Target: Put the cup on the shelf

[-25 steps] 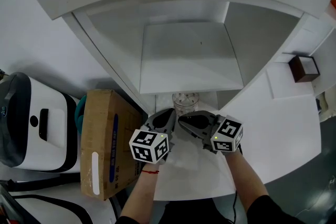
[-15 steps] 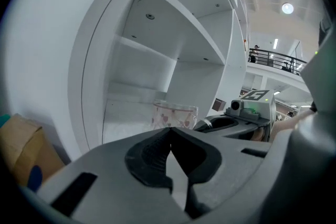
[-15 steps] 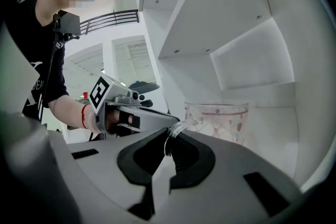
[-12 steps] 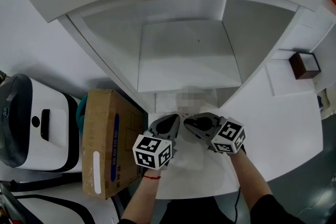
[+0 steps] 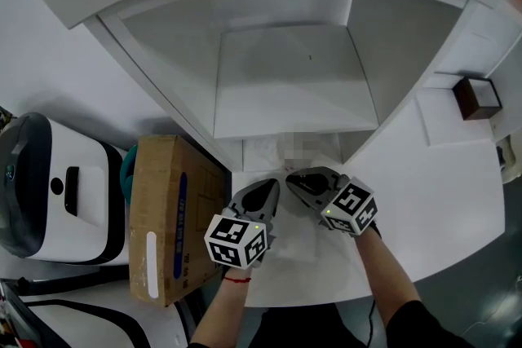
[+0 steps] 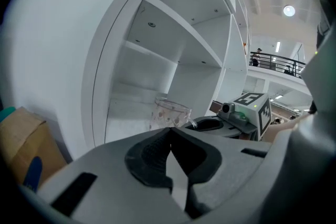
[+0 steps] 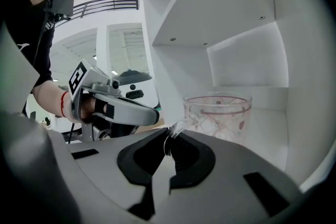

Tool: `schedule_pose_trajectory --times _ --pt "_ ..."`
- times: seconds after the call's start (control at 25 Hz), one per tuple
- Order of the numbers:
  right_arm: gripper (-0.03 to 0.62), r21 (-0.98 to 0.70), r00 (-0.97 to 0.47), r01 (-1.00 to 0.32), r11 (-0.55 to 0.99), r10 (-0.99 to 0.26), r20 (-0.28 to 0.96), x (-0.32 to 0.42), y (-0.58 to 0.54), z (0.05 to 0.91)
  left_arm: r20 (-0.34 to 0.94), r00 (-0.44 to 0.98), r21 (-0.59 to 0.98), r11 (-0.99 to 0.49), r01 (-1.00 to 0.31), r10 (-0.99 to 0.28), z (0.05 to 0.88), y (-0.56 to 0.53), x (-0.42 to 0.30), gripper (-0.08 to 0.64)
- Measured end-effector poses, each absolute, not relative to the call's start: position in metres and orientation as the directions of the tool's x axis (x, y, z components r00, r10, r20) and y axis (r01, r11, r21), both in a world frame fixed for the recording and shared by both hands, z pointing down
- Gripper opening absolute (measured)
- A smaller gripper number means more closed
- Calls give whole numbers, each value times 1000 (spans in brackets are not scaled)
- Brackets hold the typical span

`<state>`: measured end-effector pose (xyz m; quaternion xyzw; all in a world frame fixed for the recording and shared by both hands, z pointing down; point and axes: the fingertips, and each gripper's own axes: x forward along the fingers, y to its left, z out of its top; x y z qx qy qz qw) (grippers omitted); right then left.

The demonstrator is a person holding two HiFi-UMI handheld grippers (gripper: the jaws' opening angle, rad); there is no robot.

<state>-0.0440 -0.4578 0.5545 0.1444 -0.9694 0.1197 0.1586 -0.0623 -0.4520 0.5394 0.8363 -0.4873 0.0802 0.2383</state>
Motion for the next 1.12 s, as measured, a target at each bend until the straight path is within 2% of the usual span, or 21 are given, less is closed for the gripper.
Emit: schedule_pose_trajectory --times 0.36,0.48,0.68,1.12 --pt "15 -161 -892 -343 925 -267 365 -50 -454 560 351 557 334 -456 -825 -752 537 -445 -55 8" --pt "51 -205 -895 -364 908 -281 348 -48 -454 560 354 561 339 -456 -823 -748 537 -443 -54 8" --pt "88 -271 -893 -418 867 -337 299 -40 -456 556 357 558 342 -451 -824 -749 536 -442 -55 8" --pt "101 -284 -836 -536 795 -450 315 -11 -460 555 364 573 345 -465 -815 -734 539 -442 -42 8"
